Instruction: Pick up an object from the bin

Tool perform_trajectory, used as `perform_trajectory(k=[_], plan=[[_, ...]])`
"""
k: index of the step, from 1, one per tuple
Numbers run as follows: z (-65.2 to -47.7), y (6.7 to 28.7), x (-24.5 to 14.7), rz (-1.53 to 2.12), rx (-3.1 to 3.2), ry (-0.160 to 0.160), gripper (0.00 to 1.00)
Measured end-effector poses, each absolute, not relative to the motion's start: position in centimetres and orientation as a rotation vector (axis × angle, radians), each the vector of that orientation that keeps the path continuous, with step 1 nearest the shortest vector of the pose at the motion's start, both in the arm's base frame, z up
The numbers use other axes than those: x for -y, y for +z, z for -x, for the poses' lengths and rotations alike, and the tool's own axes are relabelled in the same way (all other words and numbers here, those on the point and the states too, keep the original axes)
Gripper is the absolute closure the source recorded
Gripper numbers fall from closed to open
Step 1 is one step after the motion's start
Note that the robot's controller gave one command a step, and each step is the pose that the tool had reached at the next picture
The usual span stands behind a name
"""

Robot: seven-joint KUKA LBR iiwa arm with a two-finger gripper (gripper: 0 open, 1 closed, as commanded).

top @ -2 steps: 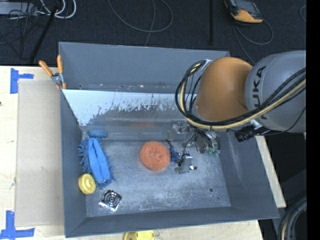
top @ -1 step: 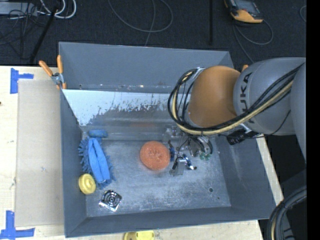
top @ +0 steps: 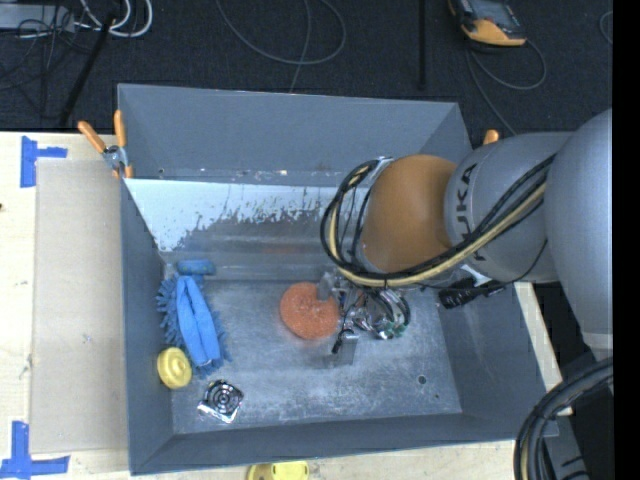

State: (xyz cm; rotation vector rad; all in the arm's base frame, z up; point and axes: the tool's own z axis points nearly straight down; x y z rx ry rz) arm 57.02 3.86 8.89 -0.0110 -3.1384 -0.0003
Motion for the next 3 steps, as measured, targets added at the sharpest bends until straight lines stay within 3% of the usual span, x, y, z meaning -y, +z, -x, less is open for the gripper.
perform_trajectory(k=[1,2,3], plan=[[-59.1,7.5,-4.0,0.136,3.153,-0.002,1.0],[-59.1,7.5,-4.0,0.137,3.153,-0.002,1.0],[-59.1,25.0,-5.9,0.12,3.149,-0.002,1.0]])
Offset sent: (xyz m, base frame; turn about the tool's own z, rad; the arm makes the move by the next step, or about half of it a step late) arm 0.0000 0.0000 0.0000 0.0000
